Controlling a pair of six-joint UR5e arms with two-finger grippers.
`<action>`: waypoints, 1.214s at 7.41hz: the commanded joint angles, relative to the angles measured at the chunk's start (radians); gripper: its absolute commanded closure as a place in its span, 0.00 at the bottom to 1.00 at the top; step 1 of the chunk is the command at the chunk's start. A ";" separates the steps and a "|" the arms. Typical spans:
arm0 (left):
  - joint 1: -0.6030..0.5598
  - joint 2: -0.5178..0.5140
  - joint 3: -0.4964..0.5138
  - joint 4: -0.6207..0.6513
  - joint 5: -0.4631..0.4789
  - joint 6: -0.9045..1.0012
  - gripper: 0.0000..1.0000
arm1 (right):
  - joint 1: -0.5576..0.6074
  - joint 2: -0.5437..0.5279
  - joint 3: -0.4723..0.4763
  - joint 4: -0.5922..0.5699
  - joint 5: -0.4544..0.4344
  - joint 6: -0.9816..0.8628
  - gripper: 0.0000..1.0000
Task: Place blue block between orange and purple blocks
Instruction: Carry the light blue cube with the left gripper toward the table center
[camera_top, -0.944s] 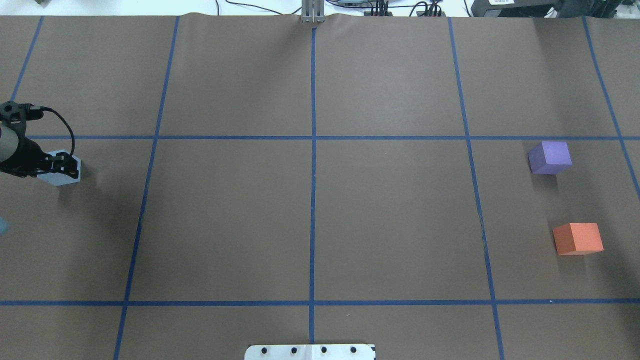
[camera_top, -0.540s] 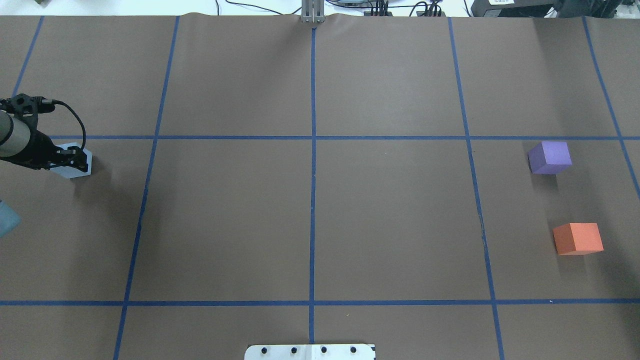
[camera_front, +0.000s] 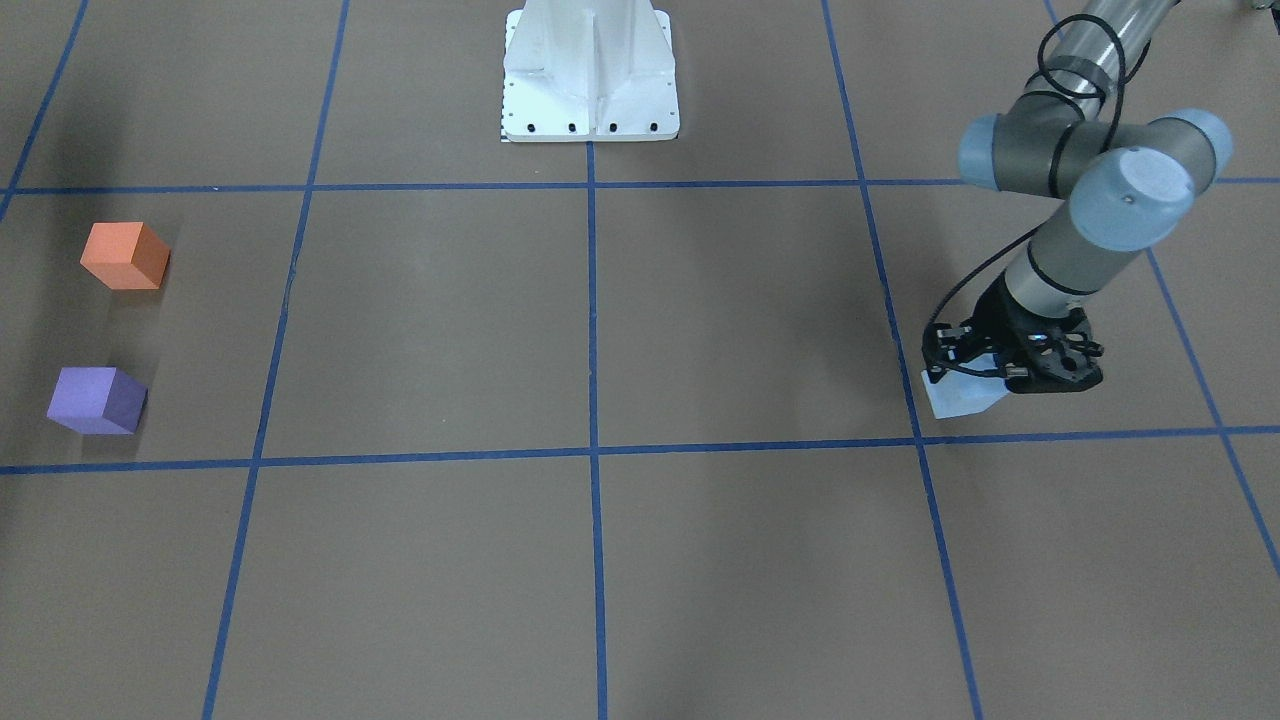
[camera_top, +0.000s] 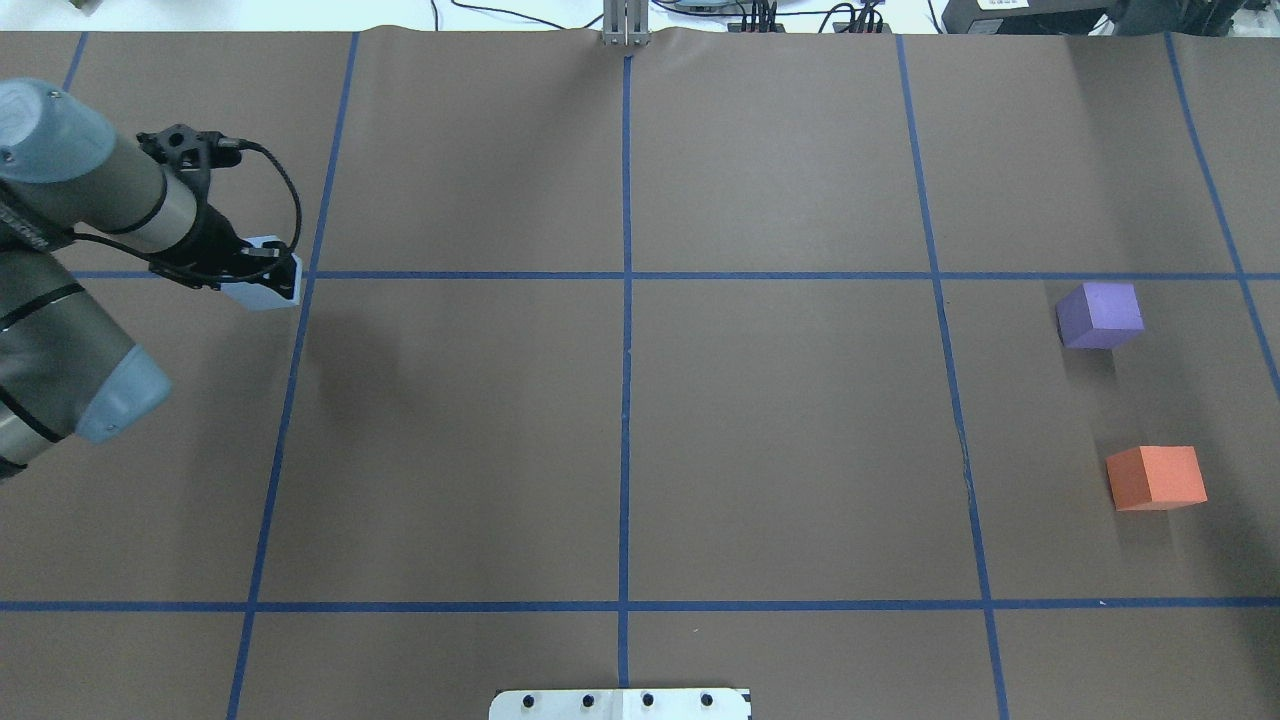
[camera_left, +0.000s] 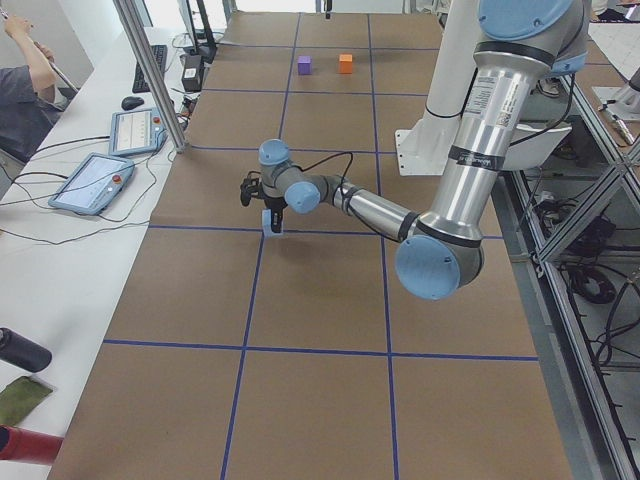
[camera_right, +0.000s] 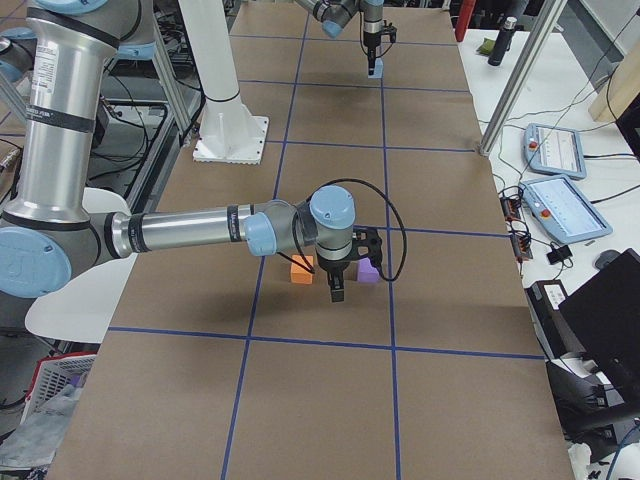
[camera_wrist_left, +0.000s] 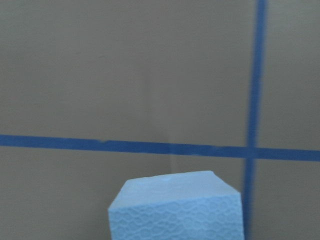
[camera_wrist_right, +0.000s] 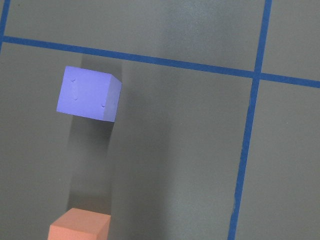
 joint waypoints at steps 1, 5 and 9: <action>0.163 -0.180 -0.010 0.069 0.064 -0.132 0.72 | 0.000 -0.003 -0.001 0.000 0.001 0.000 0.00; 0.427 -0.501 0.112 0.339 0.300 -0.295 0.71 | 0.000 -0.004 -0.001 0.000 0.008 0.000 0.00; 0.440 -0.519 0.174 0.276 0.300 -0.305 0.16 | 0.000 -0.004 -0.001 0.000 0.008 0.002 0.00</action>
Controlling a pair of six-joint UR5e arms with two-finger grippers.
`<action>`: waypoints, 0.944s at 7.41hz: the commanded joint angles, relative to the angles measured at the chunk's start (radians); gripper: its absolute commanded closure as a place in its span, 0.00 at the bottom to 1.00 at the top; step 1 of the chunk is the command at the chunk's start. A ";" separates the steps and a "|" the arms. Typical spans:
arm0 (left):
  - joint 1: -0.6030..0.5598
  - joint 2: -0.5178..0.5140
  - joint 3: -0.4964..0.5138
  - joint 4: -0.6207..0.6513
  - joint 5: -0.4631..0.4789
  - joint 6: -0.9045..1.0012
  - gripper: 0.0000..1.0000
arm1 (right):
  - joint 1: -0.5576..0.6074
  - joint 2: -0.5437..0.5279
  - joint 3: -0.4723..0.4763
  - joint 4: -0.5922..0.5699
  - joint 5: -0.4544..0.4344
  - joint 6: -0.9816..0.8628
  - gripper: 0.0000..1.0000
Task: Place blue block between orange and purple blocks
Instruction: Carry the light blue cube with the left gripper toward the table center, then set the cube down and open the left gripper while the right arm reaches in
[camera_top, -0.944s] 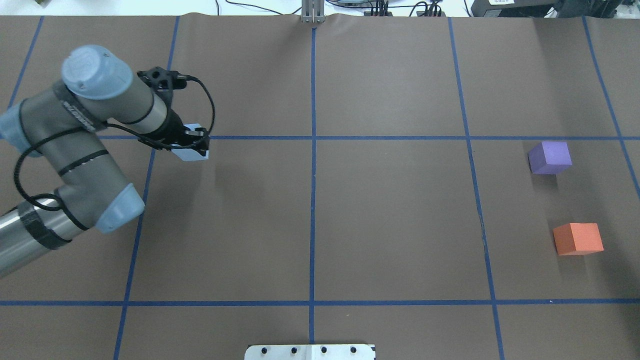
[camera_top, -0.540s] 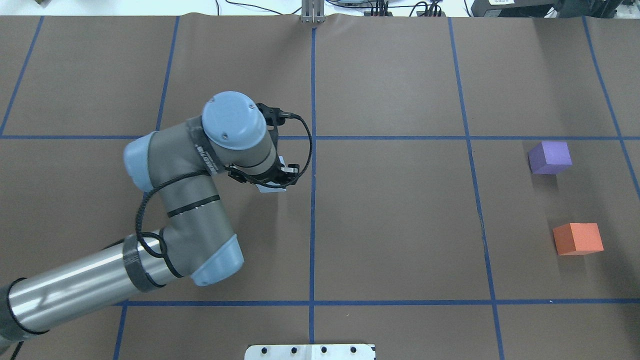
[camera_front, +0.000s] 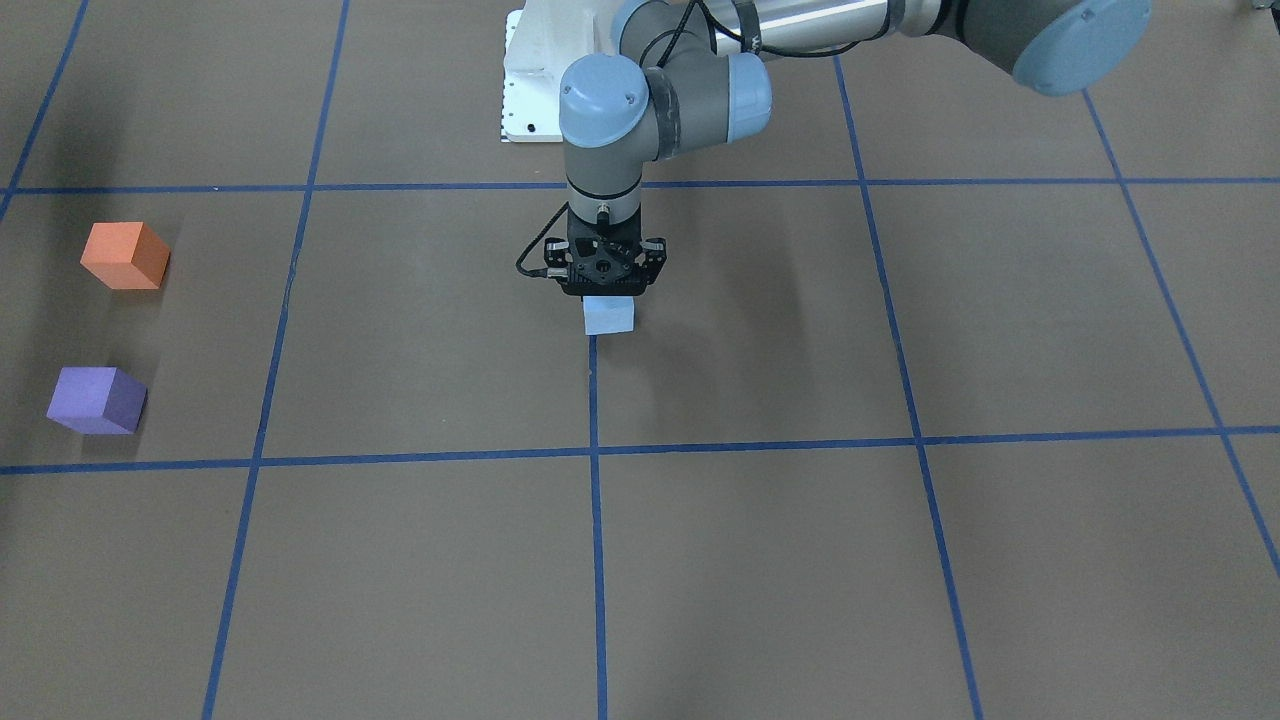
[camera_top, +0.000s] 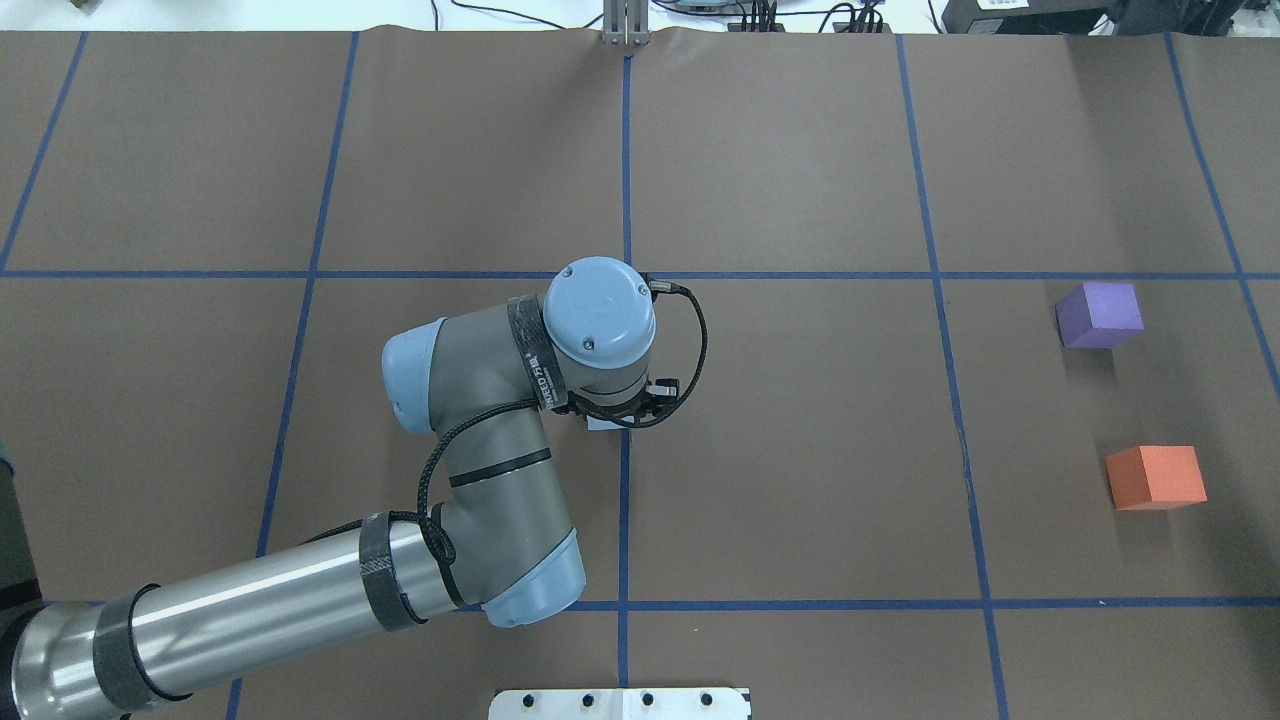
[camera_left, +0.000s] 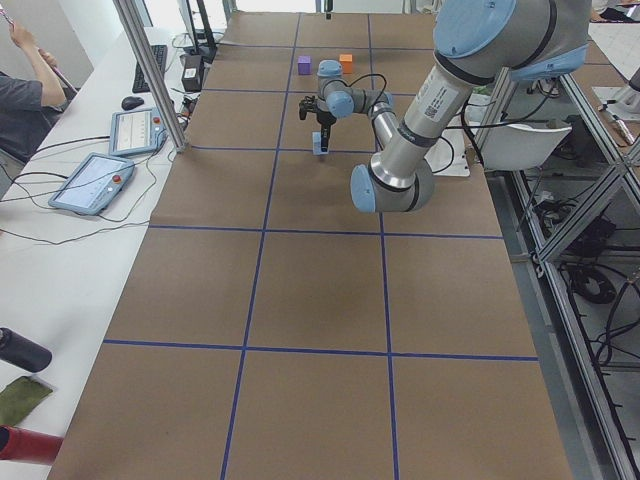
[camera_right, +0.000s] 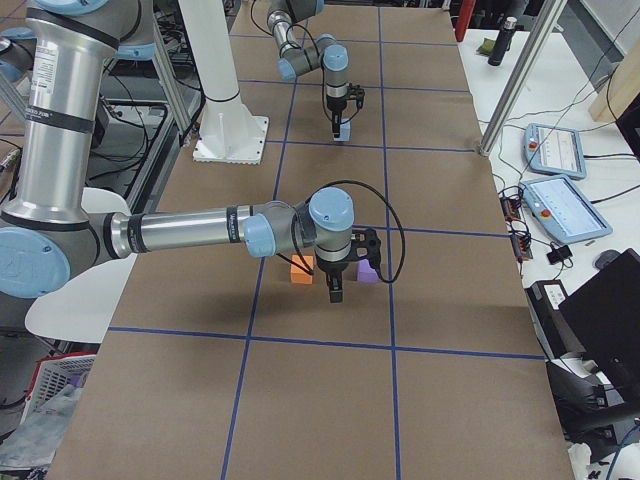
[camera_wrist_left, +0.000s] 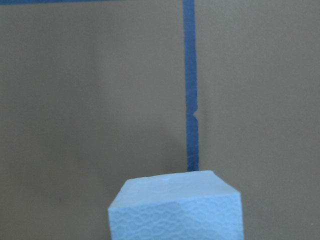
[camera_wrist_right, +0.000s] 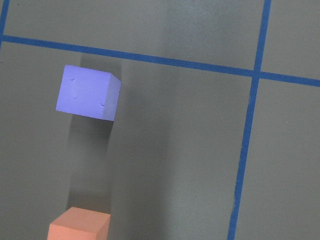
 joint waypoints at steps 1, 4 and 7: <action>0.002 0.002 0.007 -0.029 0.000 0.002 0.00 | -0.001 0.000 0.000 0.000 0.000 0.000 0.00; -0.061 0.005 -0.111 0.044 -0.032 0.058 0.00 | -0.011 0.014 0.021 0.014 0.000 -0.001 0.00; -0.289 0.185 -0.380 0.288 -0.214 0.398 0.00 | -0.139 0.122 0.078 0.018 -0.009 0.275 0.00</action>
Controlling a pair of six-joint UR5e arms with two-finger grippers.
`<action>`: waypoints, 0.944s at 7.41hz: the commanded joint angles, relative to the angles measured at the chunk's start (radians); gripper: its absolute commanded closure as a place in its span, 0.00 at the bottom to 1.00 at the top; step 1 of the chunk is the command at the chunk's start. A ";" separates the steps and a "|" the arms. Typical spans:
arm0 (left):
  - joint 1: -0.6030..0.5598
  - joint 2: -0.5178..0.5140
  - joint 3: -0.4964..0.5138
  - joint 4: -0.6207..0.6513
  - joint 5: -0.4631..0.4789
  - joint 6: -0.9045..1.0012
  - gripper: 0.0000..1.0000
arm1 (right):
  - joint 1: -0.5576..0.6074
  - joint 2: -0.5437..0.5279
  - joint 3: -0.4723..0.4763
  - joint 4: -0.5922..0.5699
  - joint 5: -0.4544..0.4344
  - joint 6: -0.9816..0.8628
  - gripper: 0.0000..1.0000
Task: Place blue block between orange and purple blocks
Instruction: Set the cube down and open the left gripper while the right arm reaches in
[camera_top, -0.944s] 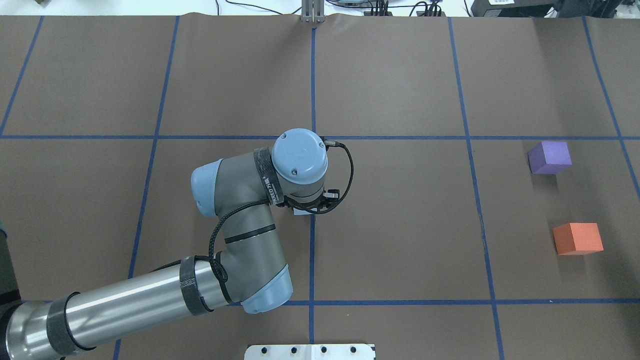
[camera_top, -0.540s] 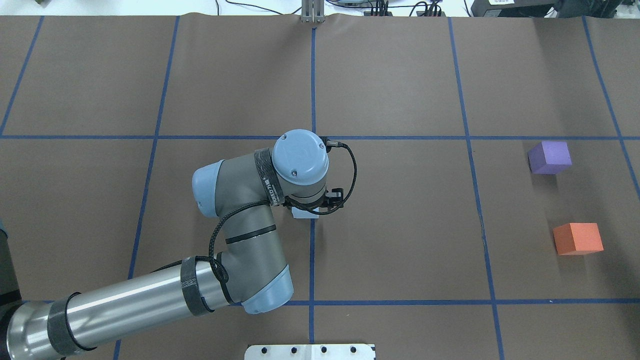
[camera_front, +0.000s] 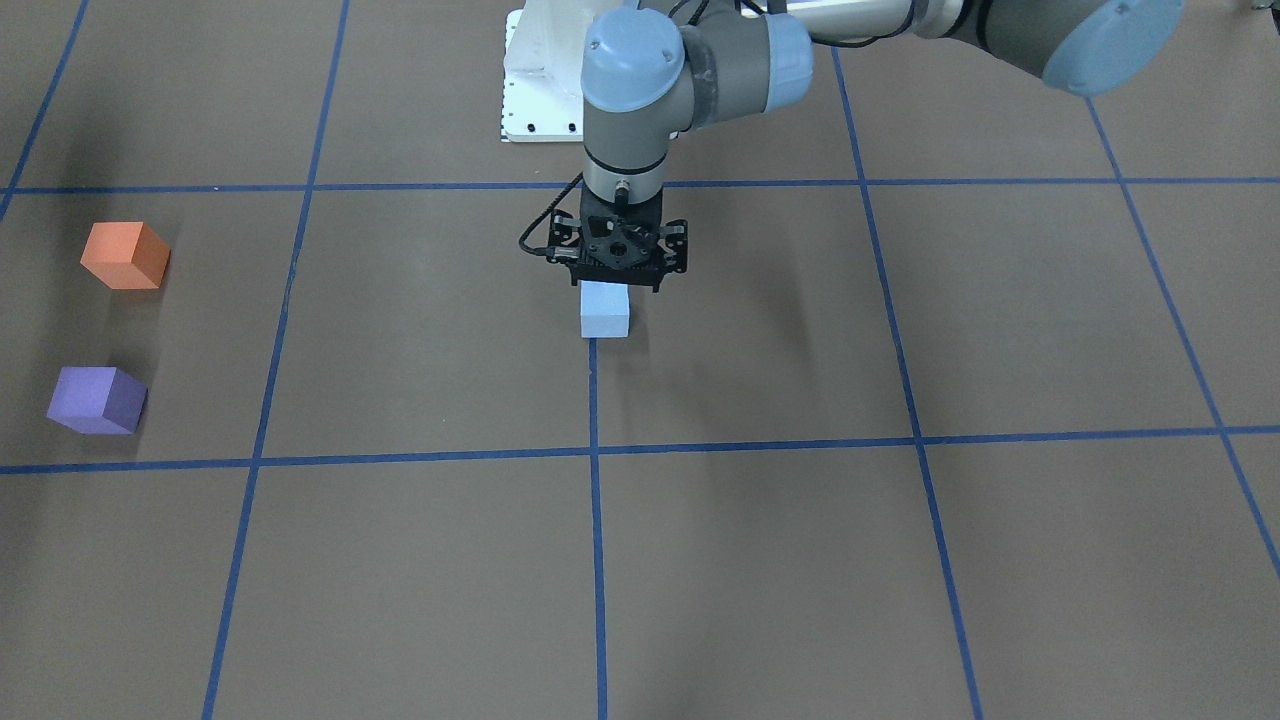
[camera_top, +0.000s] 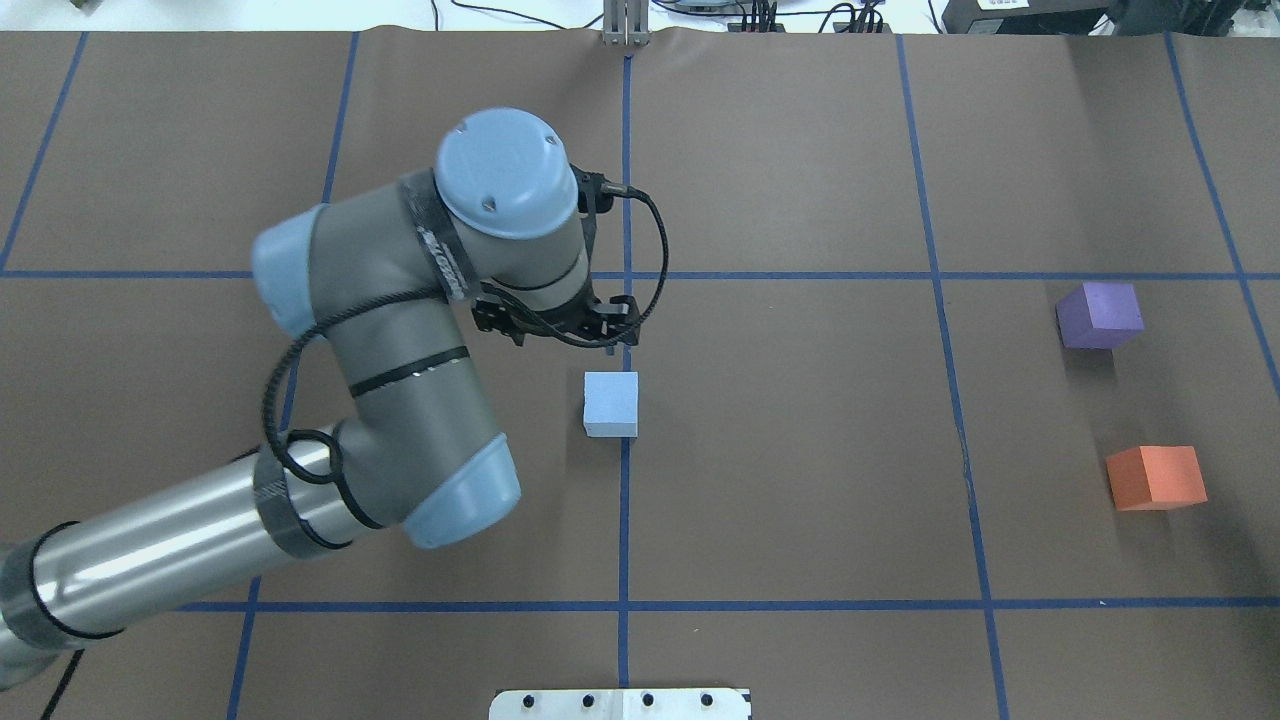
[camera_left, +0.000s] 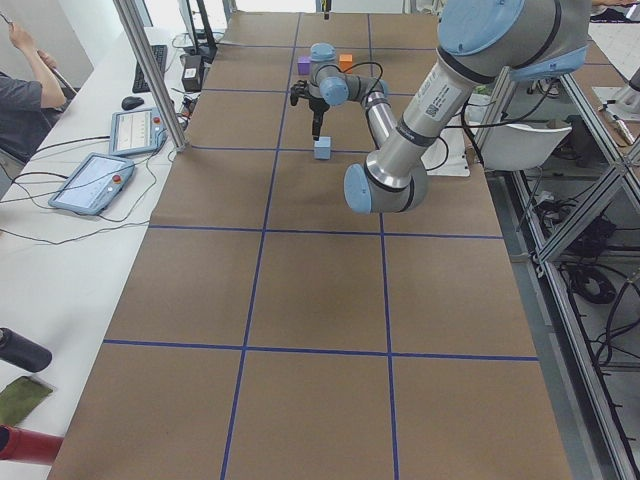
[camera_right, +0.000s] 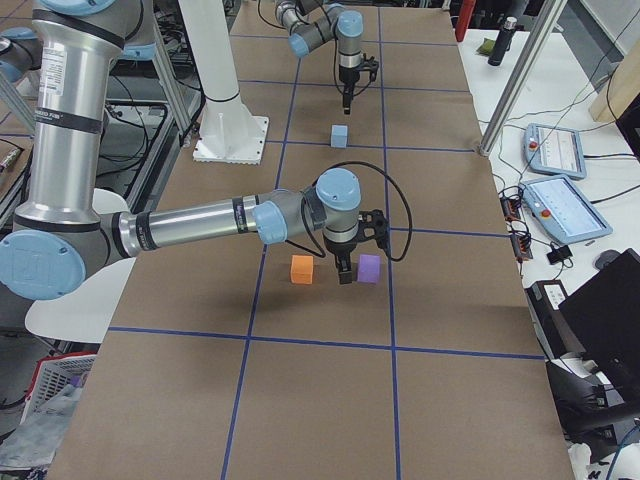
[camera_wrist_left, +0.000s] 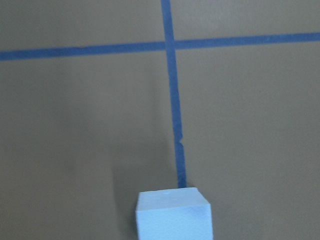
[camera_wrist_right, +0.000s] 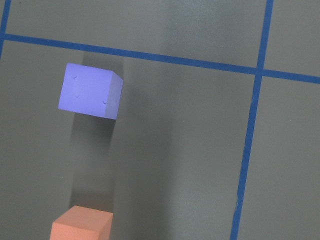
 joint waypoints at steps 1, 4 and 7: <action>-0.199 0.237 -0.192 0.080 -0.106 0.300 0.00 | -0.127 0.119 0.036 -0.001 -0.009 0.258 0.00; -0.559 0.523 -0.179 0.068 -0.261 0.910 0.00 | -0.370 0.329 0.037 -0.012 -0.116 0.606 0.00; -0.918 0.695 -0.014 0.065 -0.398 1.381 0.00 | -0.654 0.682 0.002 -0.330 -0.370 0.790 0.00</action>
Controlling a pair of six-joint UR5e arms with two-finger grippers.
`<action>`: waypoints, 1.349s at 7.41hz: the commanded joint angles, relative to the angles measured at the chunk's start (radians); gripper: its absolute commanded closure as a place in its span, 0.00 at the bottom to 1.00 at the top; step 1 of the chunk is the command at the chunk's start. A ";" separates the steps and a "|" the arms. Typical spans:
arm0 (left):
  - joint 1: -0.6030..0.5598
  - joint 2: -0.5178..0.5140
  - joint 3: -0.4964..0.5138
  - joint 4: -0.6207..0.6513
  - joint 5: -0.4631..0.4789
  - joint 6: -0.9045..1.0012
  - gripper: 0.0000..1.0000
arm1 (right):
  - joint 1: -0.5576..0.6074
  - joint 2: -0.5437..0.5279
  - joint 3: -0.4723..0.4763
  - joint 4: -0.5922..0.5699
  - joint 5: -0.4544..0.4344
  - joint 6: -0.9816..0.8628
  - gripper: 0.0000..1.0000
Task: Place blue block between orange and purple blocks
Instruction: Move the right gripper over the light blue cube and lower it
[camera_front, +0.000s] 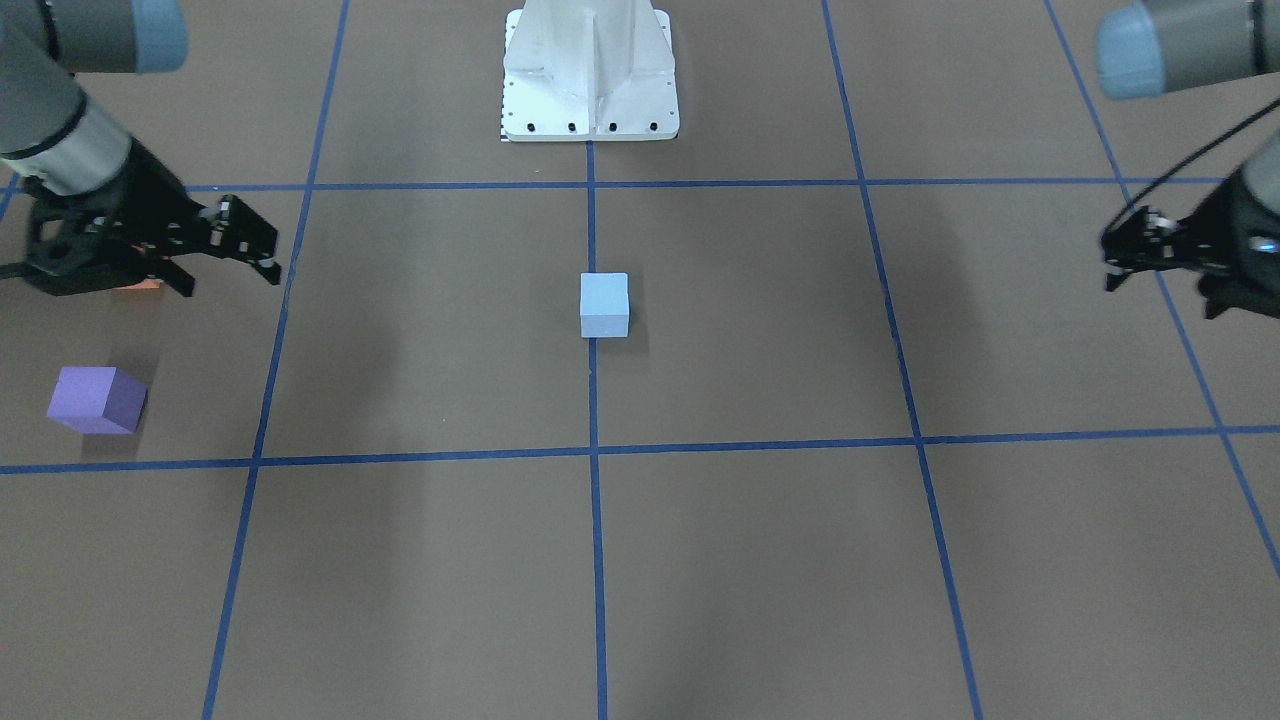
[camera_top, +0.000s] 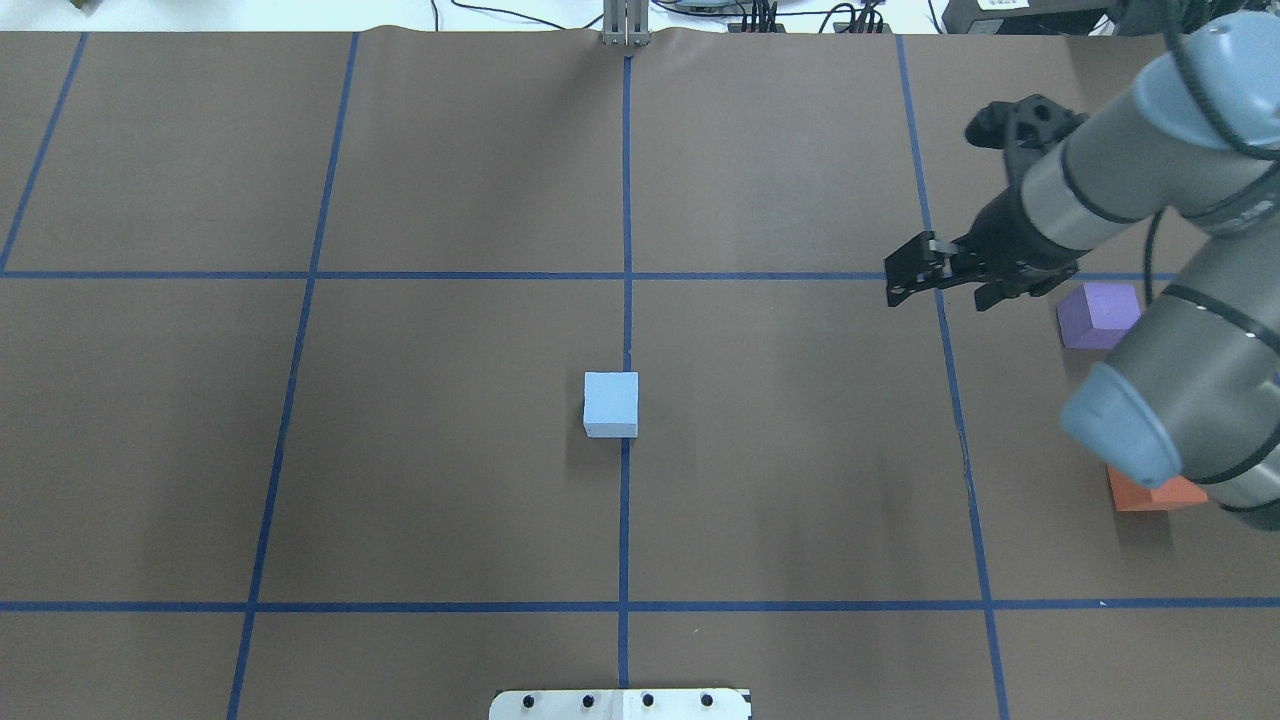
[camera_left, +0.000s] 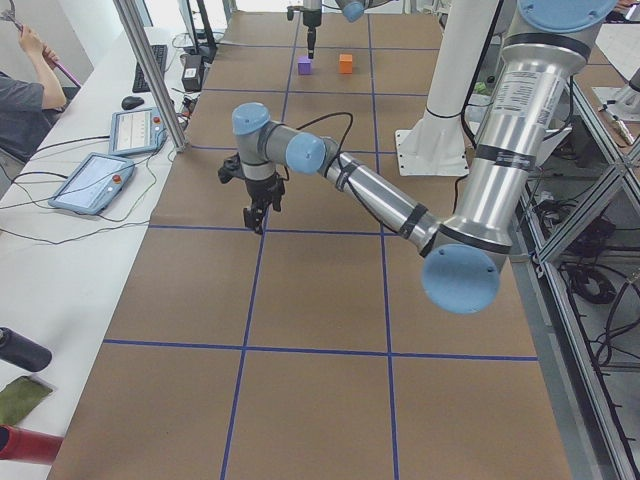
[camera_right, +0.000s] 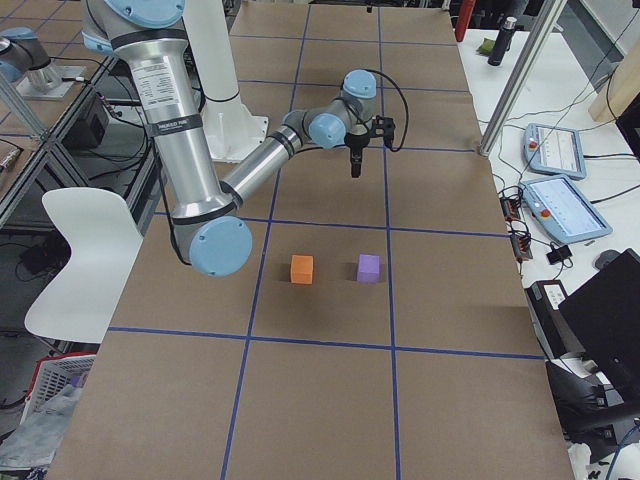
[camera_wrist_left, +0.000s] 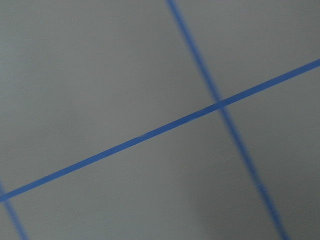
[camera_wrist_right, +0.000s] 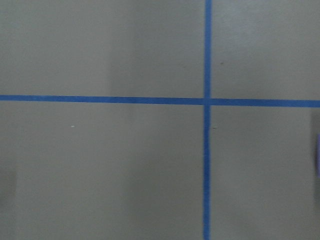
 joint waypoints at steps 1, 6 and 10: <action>-0.203 0.089 0.134 -0.004 -0.094 0.264 0.00 | -0.187 0.248 -0.099 -0.147 -0.177 0.129 0.00; -0.251 0.129 0.116 0.001 -0.094 0.258 0.00 | -0.321 0.518 -0.545 0.034 -0.315 0.206 0.00; -0.251 0.129 0.116 0.001 -0.094 0.252 0.00 | -0.335 0.511 -0.549 0.031 -0.315 0.213 0.00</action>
